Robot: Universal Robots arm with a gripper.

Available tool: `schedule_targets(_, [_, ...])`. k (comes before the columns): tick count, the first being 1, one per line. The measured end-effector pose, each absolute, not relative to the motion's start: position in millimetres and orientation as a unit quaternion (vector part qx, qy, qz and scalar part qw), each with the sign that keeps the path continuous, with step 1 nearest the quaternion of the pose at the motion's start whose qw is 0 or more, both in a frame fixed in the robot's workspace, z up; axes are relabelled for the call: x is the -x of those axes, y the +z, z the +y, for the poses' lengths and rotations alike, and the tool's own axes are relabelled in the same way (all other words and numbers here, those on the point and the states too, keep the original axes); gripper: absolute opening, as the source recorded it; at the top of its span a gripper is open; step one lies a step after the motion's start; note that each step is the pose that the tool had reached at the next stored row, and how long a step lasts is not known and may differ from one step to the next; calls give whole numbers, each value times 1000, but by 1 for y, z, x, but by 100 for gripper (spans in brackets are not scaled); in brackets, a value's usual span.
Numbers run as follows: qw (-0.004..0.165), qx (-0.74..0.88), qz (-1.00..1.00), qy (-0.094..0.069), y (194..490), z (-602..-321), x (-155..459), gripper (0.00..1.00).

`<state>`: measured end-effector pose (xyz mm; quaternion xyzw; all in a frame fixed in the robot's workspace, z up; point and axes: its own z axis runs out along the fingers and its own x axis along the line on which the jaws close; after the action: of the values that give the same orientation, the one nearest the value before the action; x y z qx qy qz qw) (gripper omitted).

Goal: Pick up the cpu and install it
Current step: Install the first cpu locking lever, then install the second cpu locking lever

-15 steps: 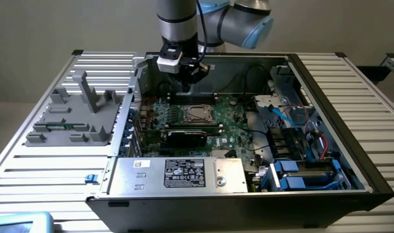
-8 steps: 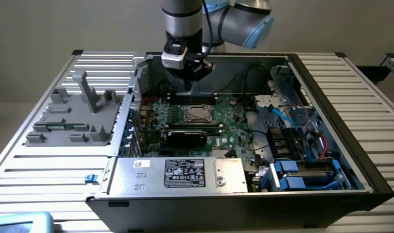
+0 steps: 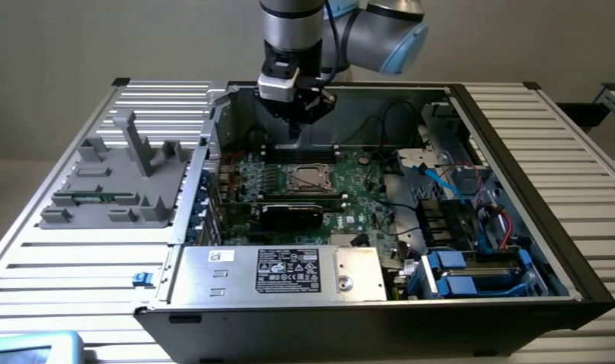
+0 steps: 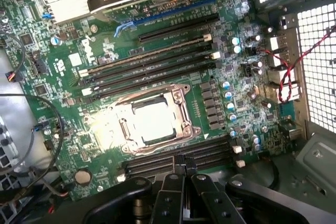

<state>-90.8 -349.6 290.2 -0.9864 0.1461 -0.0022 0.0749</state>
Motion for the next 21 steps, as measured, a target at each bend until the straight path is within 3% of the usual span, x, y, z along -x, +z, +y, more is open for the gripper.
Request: schedule_targets(21, [76, 986, 146, -6, 290, -361, 94, 11])
